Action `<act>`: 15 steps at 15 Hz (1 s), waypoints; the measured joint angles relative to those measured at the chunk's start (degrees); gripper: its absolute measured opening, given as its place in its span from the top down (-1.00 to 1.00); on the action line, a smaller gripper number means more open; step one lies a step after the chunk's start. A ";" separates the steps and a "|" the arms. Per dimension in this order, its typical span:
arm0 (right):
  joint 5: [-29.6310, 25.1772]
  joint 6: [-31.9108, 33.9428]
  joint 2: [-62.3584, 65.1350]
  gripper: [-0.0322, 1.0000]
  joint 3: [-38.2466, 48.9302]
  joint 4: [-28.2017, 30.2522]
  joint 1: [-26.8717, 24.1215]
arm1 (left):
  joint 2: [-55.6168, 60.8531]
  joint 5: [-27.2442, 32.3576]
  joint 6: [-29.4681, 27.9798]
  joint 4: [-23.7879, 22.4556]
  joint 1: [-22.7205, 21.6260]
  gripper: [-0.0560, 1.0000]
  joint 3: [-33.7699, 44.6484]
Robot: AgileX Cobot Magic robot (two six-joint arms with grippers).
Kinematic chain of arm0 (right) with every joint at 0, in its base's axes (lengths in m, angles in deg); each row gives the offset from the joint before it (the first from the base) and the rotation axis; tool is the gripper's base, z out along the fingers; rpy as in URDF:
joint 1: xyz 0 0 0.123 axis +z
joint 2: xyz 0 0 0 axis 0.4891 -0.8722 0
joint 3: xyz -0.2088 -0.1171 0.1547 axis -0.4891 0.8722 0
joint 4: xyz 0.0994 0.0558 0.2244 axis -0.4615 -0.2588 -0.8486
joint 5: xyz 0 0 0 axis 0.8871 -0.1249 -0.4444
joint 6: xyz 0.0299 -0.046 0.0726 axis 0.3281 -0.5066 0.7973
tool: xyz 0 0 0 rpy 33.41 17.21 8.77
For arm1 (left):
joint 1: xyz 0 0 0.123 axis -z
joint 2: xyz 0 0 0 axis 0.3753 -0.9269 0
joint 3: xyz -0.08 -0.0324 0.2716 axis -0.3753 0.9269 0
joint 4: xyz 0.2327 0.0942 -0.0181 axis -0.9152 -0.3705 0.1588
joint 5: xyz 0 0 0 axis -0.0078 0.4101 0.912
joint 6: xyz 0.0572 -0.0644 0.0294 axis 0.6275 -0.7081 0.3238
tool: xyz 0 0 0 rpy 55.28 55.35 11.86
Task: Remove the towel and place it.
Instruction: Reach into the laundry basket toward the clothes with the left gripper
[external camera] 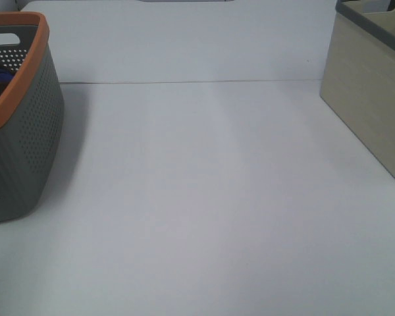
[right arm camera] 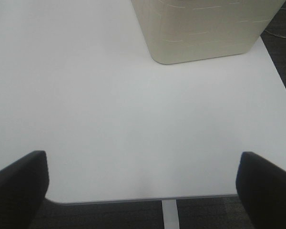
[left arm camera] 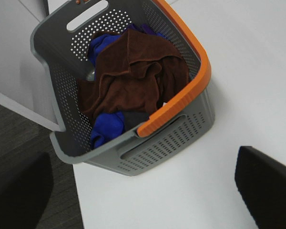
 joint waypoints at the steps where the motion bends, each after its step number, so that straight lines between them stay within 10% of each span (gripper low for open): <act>1: 0.00 0.00 0.00 -0.93 0.00 0.00 0.00 | -5.10 0.40 2.69 0.29 0.00 -0.98 -3.61; 8: 0.00 0.00 0.00 -0.93 0.00 0.00 0.00 | -41.83 6.70 21.37 0.46 0.00 -0.98 -29.68; 12: 0.00 0.00 0.00 -0.93 0.00 0.00 0.00 | -51.80 6.99 38.33 -2.18 -0.63 -0.98 -31.86; 15: 0.00 0.00 0.00 -0.93 0.00 0.00 0.00 | -61.08 2.29 40.91 -5.67 -3.90 -0.98 -31.86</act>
